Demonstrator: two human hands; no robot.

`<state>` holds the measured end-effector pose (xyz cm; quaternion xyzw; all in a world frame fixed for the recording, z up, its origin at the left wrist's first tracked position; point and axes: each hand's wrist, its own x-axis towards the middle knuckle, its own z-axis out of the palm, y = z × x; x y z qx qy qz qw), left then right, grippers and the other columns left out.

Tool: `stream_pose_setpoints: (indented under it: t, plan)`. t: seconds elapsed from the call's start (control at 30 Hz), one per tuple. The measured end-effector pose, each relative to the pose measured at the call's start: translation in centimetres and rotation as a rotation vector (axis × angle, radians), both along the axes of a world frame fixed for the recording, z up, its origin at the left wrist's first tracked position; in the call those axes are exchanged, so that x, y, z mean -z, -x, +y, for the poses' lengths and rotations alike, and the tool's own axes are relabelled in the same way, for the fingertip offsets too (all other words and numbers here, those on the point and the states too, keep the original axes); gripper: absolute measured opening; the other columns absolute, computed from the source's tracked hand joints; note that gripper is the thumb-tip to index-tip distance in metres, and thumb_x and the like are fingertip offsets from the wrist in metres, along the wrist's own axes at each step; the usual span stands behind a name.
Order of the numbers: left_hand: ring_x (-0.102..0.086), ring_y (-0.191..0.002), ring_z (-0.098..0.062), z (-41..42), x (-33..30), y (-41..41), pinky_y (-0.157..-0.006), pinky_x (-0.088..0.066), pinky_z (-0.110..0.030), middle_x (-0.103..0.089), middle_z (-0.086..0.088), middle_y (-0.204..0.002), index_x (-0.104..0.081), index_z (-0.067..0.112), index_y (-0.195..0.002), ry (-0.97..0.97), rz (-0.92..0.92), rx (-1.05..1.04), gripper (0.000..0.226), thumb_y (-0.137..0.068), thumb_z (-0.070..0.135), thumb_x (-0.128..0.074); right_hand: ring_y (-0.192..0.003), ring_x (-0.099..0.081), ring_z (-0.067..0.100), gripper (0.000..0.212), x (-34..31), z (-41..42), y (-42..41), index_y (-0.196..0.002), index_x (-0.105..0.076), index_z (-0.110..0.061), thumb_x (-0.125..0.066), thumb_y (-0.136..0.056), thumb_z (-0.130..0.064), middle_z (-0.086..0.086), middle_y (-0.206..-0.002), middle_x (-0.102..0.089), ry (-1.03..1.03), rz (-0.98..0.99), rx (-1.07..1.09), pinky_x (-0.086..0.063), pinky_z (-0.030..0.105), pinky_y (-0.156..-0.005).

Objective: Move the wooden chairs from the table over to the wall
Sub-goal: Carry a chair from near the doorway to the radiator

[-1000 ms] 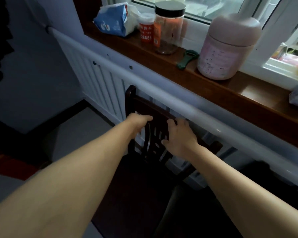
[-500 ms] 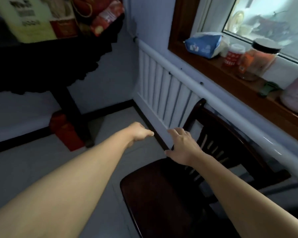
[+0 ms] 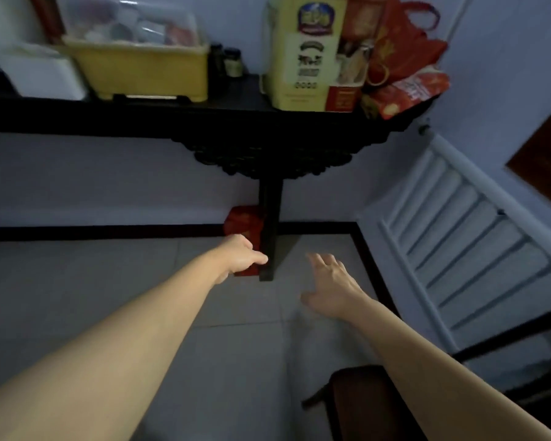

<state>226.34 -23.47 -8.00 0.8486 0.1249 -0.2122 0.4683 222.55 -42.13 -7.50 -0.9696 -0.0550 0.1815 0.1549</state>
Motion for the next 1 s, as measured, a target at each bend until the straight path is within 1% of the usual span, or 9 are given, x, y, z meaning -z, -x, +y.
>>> stream_pose_setpoints:
  t: [0.07, 0.1, 0.2, 0.3, 0.37, 0.57, 0.7, 0.8, 1.0]
  plan:
    - [-0.043, -0.09, -0.02, 4.8, -0.2, 0.1, -0.061, -0.033, -0.024, -0.043, 0.003, -0.081, -0.049, 0.017, -0.075, -0.008, -0.012, -0.06, 0.021, -0.083, 0.023, -0.066, -0.134, -0.029, 0.028, 0.081, -0.1, 4.6, -1.3, -0.147, -0.02, -0.018, -0.064, -0.079, -0.026, 0.008, -0.146, -0.03, -0.022, -0.001, -0.062, -0.036, 0.039, -0.106]
    - [-0.045, -0.092, -0.021, 7.2, -0.3, 0.2, -0.065, -0.035, -0.025, -0.044, 0.002, -0.083, -0.052, 0.015, -0.08, -0.024, -0.007, -0.083, 0.017, -0.084, 0.024, -0.066, -0.134, -0.029, 0.028, 0.08, -0.3, 6.8, -1.8, -0.146, -0.021, -0.018, -0.064, -0.079, -0.025, 0.008, -0.145, -0.03, -0.029, -0.003, -0.088, -0.037, 0.039, -0.105]
    - [-0.051, -0.097, -0.019, 14.2, -0.6, 1.1, -0.077, -0.034, -0.025, -0.047, 0.0, -0.1, -0.055, 0.011, -0.103, -0.039, -0.015, -0.199, 0.025, -0.086, 0.026, -0.064, -0.132, -0.031, 0.028, 0.08, -0.6, 13.6, -3.1, -0.146, -0.021, -0.017, -0.064, -0.08, -0.026, 0.008, -0.144, -0.031, -0.046, -0.01, -0.202, -0.036, 0.039, -0.106]
    - [-0.045, -0.121, -0.025, 19.2, -0.5, 2.1, -0.088, -0.032, -0.027, -0.048, -0.008, -0.131, -0.045, 0.008, -0.13, -0.067, -0.006, -0.318, 0.052, -0.086, 0.026, -0.064, -0.133, -0.03, 0.029, 0.081, -0.9, 18.6, -4.0, -0.147, -0.02, -0.016, -0.065, -0.081, -0.03, 0.01, -0.146, -0.029, -0.047, -0.025, -0.304, -0.036, 0.04, -0.107]
    - [-0.048, -0.12, -0.027, 22.8, -0.5, 3.2, -0.092, -0.036, -0.029, -0.049, -0.012, -0.133, -0.045, 0.007, -0.13, -0.093, 0.005, -0.394, 0.053, -0.084, 0.025, -0.066, -0.135, -0.029, 0.029, 0.083, -0.9, 22.2, -4.6, -0.148, -0.018, -0.017, -0.066, -0.082, -0.032, 0.009, -0.147, -0.027, -0.051, -0.028, -0.386, -0.035, 0.041, -0.108]
    - [-0.054, -0.111, -0.028, 30.7, -0.5, 6.3, -0.097, -0.044, -0.038, -0.054, -0.013, -0.123, -0.05, 0.008, -0.122, -0.104, 0.026, -0.63, 0.047, -0.082, 0.025, -0.069, -0.136, -0.027, 0.029, 0.083, -0.7, 31.6, -6.4, -0.147, -0.019, -0.017, -0.066, -0.082, -0.035, 0.009, -0.148, -0.025, -0.069, -0.011, -0.594, -0.034, 0.044, -0.109]
    - [-0.053, -0.115, -0.028, 34.8, -0.7, 6.9, -0.102, -0.042, -0.039, -0.052, -0.013, -0.129, -0.046, 0.005, -0.129, -0.115, 0.042, -0.773, 0.053, -0.084, 0.023, -0.067, -0.136, -0.028, 0.029, 0.081, -0.5, 37.3, -8.2, -0.147, -0.019, -0.018, -0.066, -0.083, -0.035, 0.009, -0.149, -0.024, -0.091, -0.007, -0.738, -0.035, 0.041, -0.108]
    - [-0.048, -0.122, -0.028, 37.9, -1.3, 6.3, -0.106, -0.038, -0.04, -0.047, -0.013, -0.138, -0.039, 0.006, -0.138, -0.117, 0.046, -0.913, 0.064, -0.084, 0.022, -0.068, -0.136, -0.027, 0.028, 0.083, -0.6, 41.9, -10.5, -0.148, -0.016, -0.02, -0.065, -0.083, -0.036, 0.008, -0.15, -0.022, -0.118, -0.012, -0.846, -0.033, 0.039, -0.106]
    - [-0.044, -0.127, -0.028, 43.3, -2.6, 3.6, -0.107, -0.034, -0.037, -0.044, -0.012, -0.141, -0.042, 0.007, -0.137, -0.177, 0.062, -1.048, 0.062, -0.084, 0.025, -0.068, -0.143, -0.016, 0.027, 0.088, -1.2, 49.9, -16.1, -0.151, -0.007, -0.02, -0.063, -0.085, -0.036, 0.007, -0.157, -0.012, -0.128, 0.034, -1.017, -0.026, 0.041, -0.113]
